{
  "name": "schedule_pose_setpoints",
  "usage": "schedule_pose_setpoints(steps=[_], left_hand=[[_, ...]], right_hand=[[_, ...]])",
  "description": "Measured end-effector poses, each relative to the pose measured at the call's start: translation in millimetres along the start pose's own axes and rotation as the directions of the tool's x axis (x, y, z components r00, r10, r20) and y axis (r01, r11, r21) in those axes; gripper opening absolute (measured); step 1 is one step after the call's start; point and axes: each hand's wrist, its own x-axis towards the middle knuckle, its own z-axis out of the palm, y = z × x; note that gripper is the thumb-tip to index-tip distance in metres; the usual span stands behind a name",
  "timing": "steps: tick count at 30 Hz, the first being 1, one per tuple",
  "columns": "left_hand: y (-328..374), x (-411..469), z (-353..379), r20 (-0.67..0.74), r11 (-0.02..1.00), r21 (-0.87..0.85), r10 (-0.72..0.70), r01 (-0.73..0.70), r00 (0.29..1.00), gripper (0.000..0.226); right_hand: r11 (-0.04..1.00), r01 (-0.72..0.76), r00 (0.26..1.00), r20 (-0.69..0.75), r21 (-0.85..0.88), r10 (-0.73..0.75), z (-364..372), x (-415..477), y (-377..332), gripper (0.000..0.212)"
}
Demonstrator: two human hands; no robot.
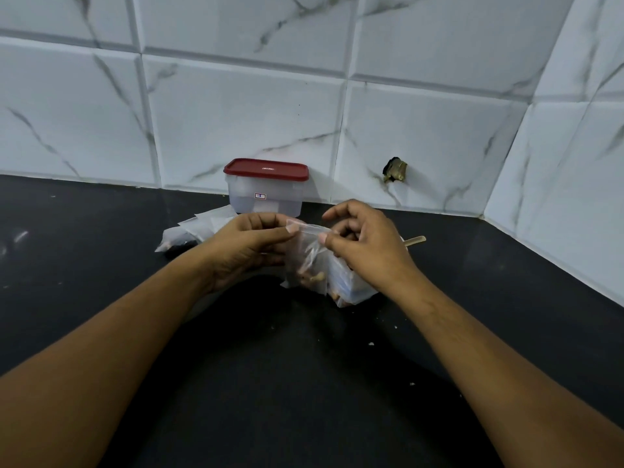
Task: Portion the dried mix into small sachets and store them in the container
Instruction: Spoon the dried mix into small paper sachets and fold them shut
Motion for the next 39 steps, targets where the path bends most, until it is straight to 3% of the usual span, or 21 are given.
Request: schedule_pose_setpoints(steps=[3,6,9,12,14,18,23,29,34,37,39], left_hand=[[1.9,2.3,-0.8,-0.084,0.996,0.007,0.086,-0.085,0.993,0.015],[5.7,2.3,1.2,-0.145,0.985,-0.018,0.166,-0.171,0.975,0.011],[6.3,3.2,-3.7,-0.131,0.982,0.091,0.175,-0.164,0.976,0.006],[3.0,1.6,-10.2,-0.09,0.972,0.229,0.075,-0.053,0.993,0.02],[2.4,0.8,-11.0,-0.112,0.975,0.216,0.083,-0.057,0.99,0.018],[3.2,4.4,-8.9,-0.15,0.968,0.122,0.236,-0.219,0.96,0.01],[2.6,1.3,-6.2,-0.066,0.952,0.269,0.167,-0.144,0.984,0.023],[5.7,3.0,-4.0,-0.136,0.95,0.173,0.285,-0.261,0.949,0.018],[2.6,-0.5,-2.0,-0.051,0.934,0.315,0.192,-0.167,0.98,0.02],[4.2,0.4,0.1,-0.095,0.942,0.265,0.236,-0.204,0.967,0.019],[7.1,0.5,4.3,-0.138,0.946,0.179,0.295,-0.269,0.945,0.016]], right_hand=[[0.991,-0.009,1.0,-0.021,0.133,0.012,-0.8,-1.1,-3.3,0.024],[0.989,0.01,0.998,-0.062,0.15,-0.001,-0.2,-0.4,-2.8,0.021],[0.999,0.019,0.999,-0.048,0.027,-0.018,1.5,0.7,1.7,0.018],[0.992,0.016,0.999,0.029,-0.128,-0.013,6.1,-0.1,5.1,0.018],[0.991,0.035,0.999,0.005,-0.127,-0.034,6.2,-0.4,4.4,0.016],[0.995,0.069,0.993,-0.093,-0.069,-0.075,1.8,1.2,0.2,0.011],[0.988,0.038,0.999,0.002,-0.152,-0.038,5.4,0.3,4.1,0.011],[0.994,0.095,0.989,-0.106,-0.057,-0.101,2.7,0.6,-1.1,0.007],[0.989,0.05,0.998,-0.025,-0.14,-0.054,5.0,0.8,3.7,0.008],[0.99,0.063,0.996,-0.052,-0.129,-0.07,4.9,0.5,2.8,0.008],[0.997,0.077,0.993,-0.086,-0.025,-0.079,3.2,-0.1,-2.4,0.007]])
